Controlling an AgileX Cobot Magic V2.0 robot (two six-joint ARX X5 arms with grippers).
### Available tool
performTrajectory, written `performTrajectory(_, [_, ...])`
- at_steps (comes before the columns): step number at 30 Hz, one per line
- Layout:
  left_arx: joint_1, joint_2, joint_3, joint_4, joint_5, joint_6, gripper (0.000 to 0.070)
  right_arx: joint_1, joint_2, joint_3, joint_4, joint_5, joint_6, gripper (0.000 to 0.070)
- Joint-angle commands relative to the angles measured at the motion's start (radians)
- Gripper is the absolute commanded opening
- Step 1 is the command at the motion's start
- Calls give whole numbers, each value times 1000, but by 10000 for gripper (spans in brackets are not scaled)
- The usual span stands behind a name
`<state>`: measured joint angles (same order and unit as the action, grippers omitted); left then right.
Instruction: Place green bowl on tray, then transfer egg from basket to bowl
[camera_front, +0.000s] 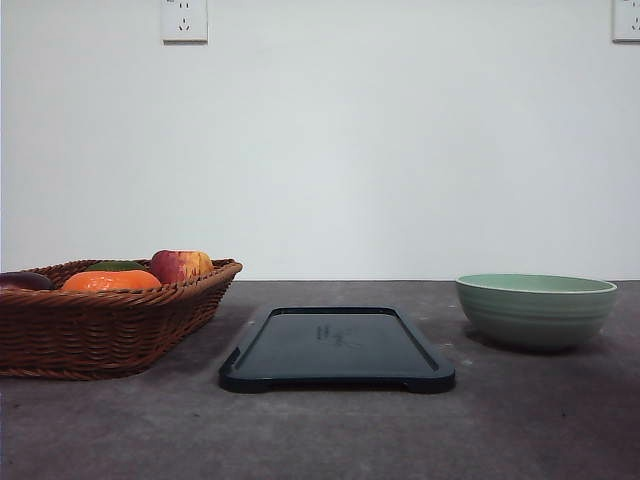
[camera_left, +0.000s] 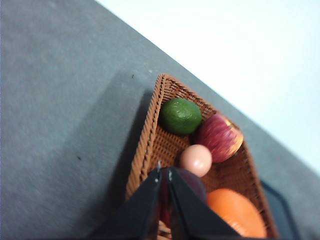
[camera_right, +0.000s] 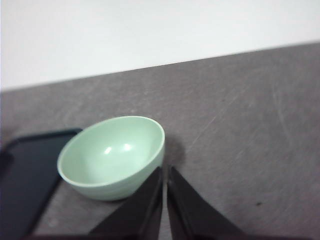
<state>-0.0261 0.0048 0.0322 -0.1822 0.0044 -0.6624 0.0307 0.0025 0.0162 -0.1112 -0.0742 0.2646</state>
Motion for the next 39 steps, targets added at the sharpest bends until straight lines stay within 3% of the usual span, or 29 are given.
performTrajectory(1, [3, 0, -18, -5, 3, -153, 12, -1, 1, -4, 14, 4, 190, 7])
performTrajectory(4, [3, 0, -18, -5, 3, -249, 10, -1, 1, -3, 14, 3, 289, 7])
performTrajectory(9, [3, 0, -16, -3, 2, -257, 10, -1, 1, -3, 43, -5, 304, 7])
performTrajectory(16, [3, 0, 15, 45, 1, -43, 9, -1, 2, 7, 162, -4, 266, 6])
performTrajectory(20, [3, 0, 41, 134, -9, 18, 9, -1, 2, 26, 162, -4, 243, 6])
performTrajectory(26, [3, 11, 128, 143, -42, 122, 9, -1, 15, 88, 147, -4, 212, 6])
performTrajectory(34, [3, 157, 310, 10, -39, 215, 9, -1, 156, 240, 25, -14, 81, 6])
performTrajectory(39, [3, 302, 433, -112, -9, 289, 9, -1, 284, 345, -66, -88, -9, 6])
